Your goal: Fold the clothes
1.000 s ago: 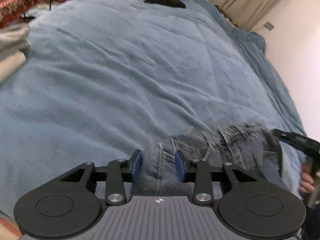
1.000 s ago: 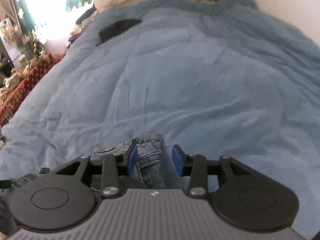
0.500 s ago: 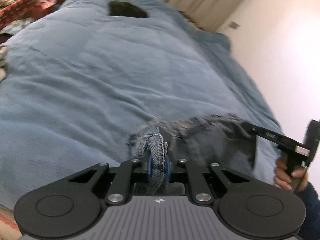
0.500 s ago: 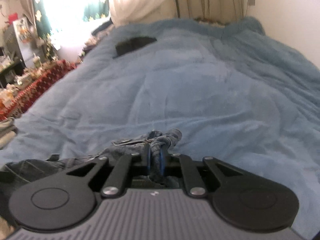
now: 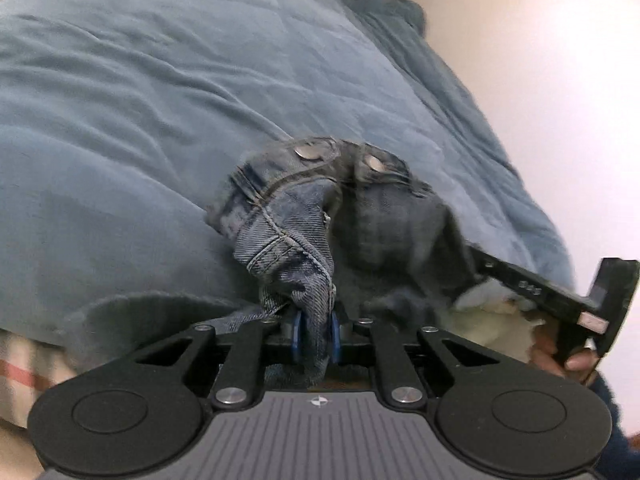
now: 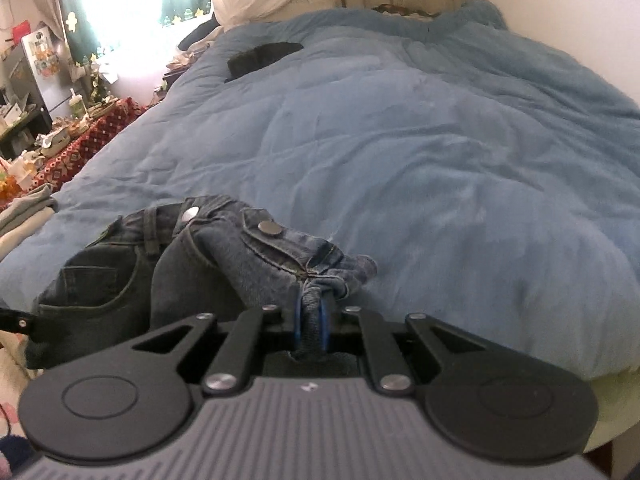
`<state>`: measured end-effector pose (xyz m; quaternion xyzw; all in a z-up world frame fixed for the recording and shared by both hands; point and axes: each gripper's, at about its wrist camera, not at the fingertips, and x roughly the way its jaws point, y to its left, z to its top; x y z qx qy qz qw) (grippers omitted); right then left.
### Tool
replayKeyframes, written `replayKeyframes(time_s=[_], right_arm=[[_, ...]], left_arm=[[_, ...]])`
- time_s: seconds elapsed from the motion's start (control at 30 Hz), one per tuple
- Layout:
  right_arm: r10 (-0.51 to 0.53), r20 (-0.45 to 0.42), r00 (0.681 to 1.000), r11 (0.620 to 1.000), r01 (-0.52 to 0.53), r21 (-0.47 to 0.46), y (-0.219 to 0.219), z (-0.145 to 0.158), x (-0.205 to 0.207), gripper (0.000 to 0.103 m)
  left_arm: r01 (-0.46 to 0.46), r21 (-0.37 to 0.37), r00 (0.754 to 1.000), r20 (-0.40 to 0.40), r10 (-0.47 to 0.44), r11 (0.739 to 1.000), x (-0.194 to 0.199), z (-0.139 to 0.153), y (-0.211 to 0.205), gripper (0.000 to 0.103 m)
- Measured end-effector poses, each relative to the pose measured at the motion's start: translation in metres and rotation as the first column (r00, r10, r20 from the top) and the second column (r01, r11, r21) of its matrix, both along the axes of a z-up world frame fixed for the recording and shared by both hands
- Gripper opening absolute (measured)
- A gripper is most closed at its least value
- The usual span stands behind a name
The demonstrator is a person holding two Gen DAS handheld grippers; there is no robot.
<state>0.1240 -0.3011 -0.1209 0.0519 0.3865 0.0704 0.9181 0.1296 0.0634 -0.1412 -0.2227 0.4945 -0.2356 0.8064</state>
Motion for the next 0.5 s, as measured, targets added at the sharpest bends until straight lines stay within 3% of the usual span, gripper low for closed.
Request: replayKeyframes(time_s=[0.1, 0.27, 0.43, 0.5], right_arm=[[-0.003, 0.009, 1.0, 1.0, 0.003, 0.003, -0.003, 0.002, -0.006, 0.01], [-0.023, 0.003, 1.0, 1.0, 0.023, 0.015, -0.011, 0.004, -0.003, 0.01], [-0.036, -0.007, 0.999, 0.999, 0.036, -0.015, -0.007, 0.002, 0.007, 0.01], [-0.041, -0.011, 0.999, 0.999, 0.041, -0.028, -0.005, 0.001, 0.011, 0.01]], left_arm=[[0.049, -0.007, 0.999, -0.019, -0.049, 0.999, 0.008, -0.004, -0.01, 0.012], [-0.038, -0.075, 0.998, -0.044, 0.035, 0.996, 0.029, -0.01, 0.012, 0.019], [-0.11, -0.148, 0.993, -0.045, 0.104, 0.983, 0.043, -0.011, 0.04, 0.034], [-0.122, -0.174, 0.992, -0.06, 0.113, 0.977, 0.048, -0.011, 0.047, 0.034]])
